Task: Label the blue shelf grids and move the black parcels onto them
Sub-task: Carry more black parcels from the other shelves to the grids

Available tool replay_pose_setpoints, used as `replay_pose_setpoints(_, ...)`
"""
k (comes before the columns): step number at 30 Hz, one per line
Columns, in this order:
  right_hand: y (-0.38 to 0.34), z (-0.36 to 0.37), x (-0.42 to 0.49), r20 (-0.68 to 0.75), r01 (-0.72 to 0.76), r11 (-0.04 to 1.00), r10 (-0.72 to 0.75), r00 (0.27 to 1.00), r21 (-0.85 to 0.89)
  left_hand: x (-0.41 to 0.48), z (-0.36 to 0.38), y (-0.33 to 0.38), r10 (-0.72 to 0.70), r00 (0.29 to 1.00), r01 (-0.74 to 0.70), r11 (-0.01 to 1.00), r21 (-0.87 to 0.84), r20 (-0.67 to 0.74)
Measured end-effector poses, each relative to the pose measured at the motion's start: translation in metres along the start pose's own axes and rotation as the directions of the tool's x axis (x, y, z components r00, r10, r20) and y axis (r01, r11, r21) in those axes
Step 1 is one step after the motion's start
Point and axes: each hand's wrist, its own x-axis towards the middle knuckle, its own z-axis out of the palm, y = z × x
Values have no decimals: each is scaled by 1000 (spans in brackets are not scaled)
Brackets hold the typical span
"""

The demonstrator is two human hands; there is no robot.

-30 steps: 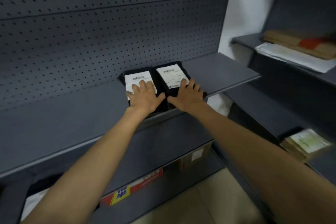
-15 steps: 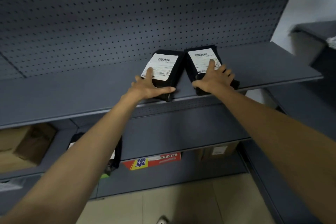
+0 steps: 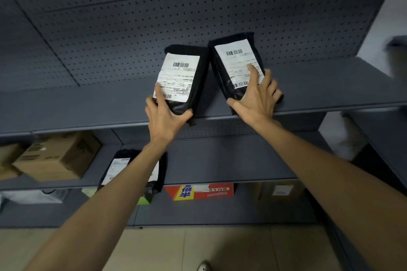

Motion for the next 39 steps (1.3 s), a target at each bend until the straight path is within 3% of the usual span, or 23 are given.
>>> replay_pose_setpoints(7, -63, 3, -39, -4, 211, 973, -211, 977, 93, -37, -84, -52, -12, 981, 26, 997, 68, -193)
replay_pose_setpoints(14, -157, 32, -92, 20, 367, 898, -383, 924, 241, -79, -165, -118, -137, 925, 156, 987, 25, -355)
replay_pose_setpoints(23, -348, 96, -152, 52, 537, 777, -583, 811, 327, -75, -310, -253, -209, 822, 291, 954, 76, -530)
replay_pose_setpoints(32, -574, 176, -233, 70, 564, 691, -658, 750, 453, -40, -478, -413, -241, 757, 393, 910, 128, -607)
replay_pose_setpoints(39, -687, 244, -250, 92, 570, 692, -668, 739, 443, 13, -543, -516, -297, 729, 440, 893, 91, -616)
